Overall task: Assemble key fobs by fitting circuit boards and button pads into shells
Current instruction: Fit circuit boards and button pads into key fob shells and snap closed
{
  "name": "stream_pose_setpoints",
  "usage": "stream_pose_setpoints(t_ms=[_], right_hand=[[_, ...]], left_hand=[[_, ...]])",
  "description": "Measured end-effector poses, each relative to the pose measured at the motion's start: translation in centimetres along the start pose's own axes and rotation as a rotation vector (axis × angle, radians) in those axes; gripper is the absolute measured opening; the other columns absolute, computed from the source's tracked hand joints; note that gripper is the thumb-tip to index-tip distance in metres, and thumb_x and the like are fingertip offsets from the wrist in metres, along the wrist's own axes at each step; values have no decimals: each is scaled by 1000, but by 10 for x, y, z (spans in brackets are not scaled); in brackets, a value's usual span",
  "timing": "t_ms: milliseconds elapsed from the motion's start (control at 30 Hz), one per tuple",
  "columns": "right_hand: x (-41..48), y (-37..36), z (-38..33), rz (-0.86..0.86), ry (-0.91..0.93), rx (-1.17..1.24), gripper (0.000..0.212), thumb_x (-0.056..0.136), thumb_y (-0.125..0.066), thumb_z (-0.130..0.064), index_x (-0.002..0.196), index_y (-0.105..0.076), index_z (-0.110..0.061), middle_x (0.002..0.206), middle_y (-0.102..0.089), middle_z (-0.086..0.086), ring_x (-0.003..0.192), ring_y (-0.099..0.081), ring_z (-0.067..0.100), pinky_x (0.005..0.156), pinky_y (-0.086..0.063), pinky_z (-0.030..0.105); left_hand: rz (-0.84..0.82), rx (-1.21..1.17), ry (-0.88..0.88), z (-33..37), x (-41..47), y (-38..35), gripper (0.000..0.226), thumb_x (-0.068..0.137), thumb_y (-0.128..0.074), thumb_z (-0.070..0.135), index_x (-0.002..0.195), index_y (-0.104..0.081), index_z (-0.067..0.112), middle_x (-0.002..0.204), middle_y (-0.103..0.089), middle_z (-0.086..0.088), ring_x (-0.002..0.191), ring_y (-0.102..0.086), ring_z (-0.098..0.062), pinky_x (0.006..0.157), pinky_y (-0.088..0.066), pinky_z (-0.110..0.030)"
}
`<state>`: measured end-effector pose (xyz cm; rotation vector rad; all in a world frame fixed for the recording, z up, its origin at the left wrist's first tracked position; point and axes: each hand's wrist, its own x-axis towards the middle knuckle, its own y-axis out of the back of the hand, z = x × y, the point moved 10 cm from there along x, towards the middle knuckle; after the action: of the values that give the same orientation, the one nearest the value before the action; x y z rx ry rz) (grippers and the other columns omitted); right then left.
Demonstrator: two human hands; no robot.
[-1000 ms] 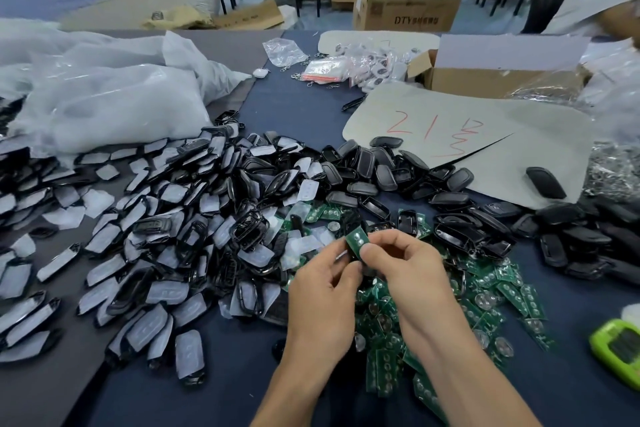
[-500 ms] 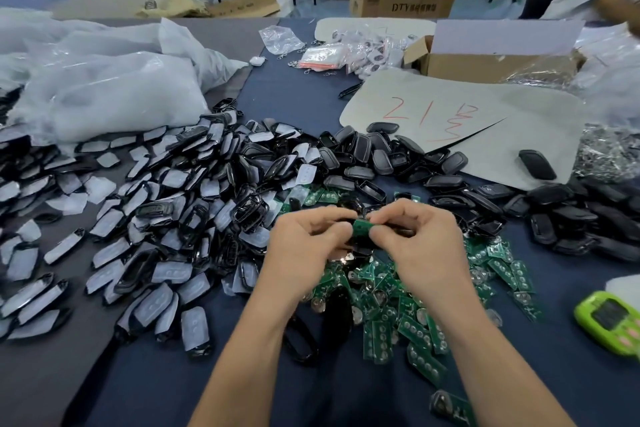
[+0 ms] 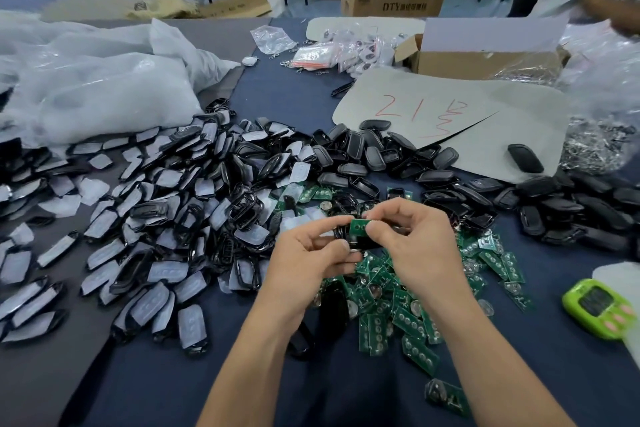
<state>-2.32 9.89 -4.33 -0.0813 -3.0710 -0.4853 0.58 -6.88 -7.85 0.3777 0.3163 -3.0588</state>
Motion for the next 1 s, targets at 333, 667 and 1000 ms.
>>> stream_pose_setpoints(t_ms=[333, 667, 1000], right_hand=[[-5, 21, 0, 183, -31, 396, 24, 98, -66, -6, 102, -71, -29, 70, -71, 5, 56, -64, 17, 49, -49, 26], [-6, 9, 5, 96, -95, 407, 22, 86, -77, 4, 81, -79, -18, 72, -75, 9, 60, -72, 23, 55, -56, 24], [-10, 0, -7, 130, -50, 62, 17, 81, -84, -21, 80, -76, -36, 63, -73, -7, 51, -66, 8, 51, -50, 18]], left_hand=[[139, -198, 12, -12, -3, 11, 30, 96, -62, -10, 114, -74, 12, 91, -79, -20, 85, -80, -28, 65, -62, -25], [141, -206, -29, -9, -2, 11, 33, 96, -63, -11, 112, -75, 15, 81, -78, -12, 87, -80, -28, 69, -62, -25], [98, -202, -95, -1, -6, 8, 37, 94, -64, -13, 112, -75, 18, 60, -64, 11, 87, -80, -28, 73, -62, -24]])
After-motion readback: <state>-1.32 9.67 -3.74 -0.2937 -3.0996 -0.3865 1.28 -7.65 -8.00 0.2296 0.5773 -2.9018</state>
